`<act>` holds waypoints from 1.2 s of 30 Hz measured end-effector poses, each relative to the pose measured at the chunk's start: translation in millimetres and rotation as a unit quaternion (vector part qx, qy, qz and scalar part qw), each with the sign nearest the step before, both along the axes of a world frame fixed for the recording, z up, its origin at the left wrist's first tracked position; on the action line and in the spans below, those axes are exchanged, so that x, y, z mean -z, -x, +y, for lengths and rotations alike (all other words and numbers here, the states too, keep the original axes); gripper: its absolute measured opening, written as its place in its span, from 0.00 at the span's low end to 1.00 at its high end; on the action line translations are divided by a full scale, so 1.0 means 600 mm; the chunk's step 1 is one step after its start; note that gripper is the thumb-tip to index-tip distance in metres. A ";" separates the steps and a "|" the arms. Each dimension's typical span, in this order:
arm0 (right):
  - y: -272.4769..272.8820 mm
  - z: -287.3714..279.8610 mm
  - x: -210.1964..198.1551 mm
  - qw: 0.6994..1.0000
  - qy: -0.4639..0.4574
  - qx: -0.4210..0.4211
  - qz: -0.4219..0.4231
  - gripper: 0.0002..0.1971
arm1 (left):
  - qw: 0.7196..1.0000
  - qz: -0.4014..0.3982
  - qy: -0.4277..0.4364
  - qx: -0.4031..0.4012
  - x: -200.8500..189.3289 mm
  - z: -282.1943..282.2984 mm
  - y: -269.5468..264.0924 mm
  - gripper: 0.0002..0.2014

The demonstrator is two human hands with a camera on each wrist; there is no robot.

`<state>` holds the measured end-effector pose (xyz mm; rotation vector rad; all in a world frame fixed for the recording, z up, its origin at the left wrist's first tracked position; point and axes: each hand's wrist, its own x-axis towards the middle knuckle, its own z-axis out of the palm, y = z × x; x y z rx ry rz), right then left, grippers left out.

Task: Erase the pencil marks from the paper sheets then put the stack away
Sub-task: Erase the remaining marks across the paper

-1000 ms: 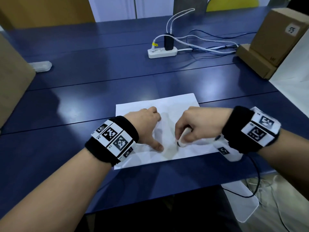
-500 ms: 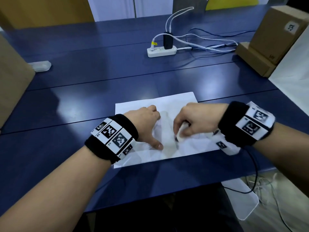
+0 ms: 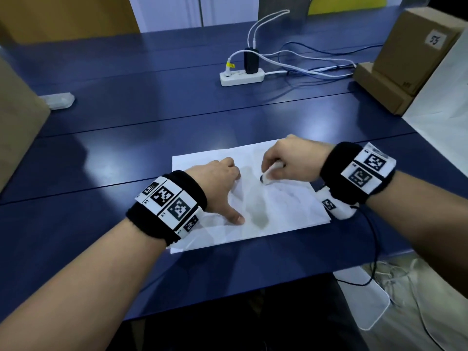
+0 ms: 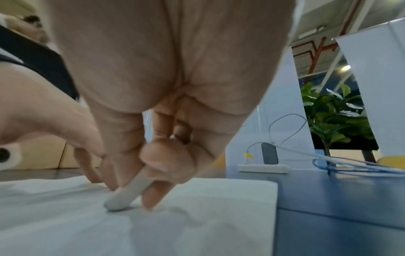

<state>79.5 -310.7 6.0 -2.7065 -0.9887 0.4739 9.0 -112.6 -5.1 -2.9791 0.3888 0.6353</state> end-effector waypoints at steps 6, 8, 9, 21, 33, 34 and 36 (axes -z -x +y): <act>0.052 -0.008 -0.017 0.984 0.079 -0.118 0.112 0.06 | 1.000 0.006 0.006 -0.002 0.000 0.000 -0.003 0.54; 0.031 -0.004 -0.011 0.992 0.059 -0.096 0.063 0.06 | 1.000 0.009 0.007 0.003 -0.002 -0.003 -0.004 0.53; 0.013 -0.002 -0.009 0.997 0.039 -0.061 0.031 0.05 | 1.000 0.010 0.009 0.004 -0.003 -0.003 -0.005 0.53; 0.001 -0.001 -0.008 0.999 0.026 -0.035 0.022 0.07 | 1.000 0.017 0.003 0.002 -0.006 -0.007 -0.009 0.55; -0.005 -0.004 -0.008 0.999 0.018 -0.023 0.021 0.06 | 1.000 0.021 -0.004 0.000 -0.010 -0.012 -0.009 0.55; -0.015 -0.003 -0.006 1.000 -0.001 0.008 0.000 0.05 | 1.000 0.021 -0.003 -0.003 -0.010 -0.012 -0.008 0.55; -0.015 -0.009 -0.002 1.000 -0.016 0.012 -0.006 0.05 | 1.000 0.019 -0.002 -0.003 -0.009 -0.012 -0.007 0.55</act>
